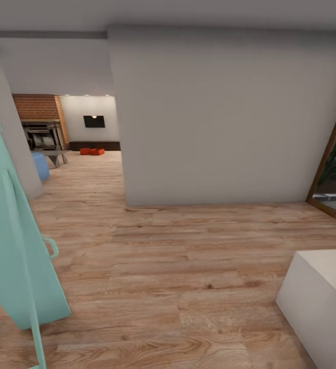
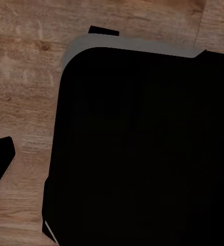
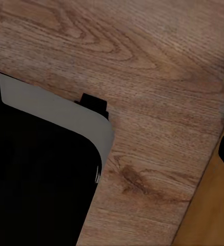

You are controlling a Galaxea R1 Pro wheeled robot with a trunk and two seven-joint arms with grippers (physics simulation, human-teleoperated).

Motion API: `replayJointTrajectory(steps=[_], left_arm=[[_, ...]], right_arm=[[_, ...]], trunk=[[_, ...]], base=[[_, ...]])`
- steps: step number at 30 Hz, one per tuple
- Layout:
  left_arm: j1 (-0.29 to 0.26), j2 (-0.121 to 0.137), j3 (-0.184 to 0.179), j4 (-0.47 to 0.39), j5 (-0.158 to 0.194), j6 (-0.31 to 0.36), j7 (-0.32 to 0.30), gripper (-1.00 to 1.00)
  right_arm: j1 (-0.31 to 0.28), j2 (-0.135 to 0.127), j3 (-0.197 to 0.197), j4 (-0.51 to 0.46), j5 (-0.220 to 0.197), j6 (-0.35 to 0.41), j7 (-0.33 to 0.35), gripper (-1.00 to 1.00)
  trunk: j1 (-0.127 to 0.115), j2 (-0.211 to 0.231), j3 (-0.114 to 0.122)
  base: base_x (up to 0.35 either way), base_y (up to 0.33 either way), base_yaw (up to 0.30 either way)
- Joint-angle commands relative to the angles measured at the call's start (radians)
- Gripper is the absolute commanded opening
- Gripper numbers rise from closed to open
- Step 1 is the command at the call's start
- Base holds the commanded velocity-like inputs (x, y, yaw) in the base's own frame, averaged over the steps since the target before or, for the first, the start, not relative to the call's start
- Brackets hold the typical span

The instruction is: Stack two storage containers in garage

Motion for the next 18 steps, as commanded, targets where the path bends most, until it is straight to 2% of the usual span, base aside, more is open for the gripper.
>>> replayJointTrajectory(steps=[1,18], left_arm=[[0.000,0.000,0.001,-0.001,0.006,-0.001,0.001,1.00],[0.000,0.000,0.001,-0.001,0.006,-0.001,0.001,1.00]], right_arm=[[-0.001,0.000,0.007,0.002,-0.007,-0.005,0.002,1.00],[-0.001,0.000,0.007,0.002,-0.007,-0.005,0.002,1.00]], trunk=[[0.001,0.000,-0.001],[0.001,0.000,-0.001]], base=[[0.323,0.000,0.000],[0.323,0.000,0.000]])
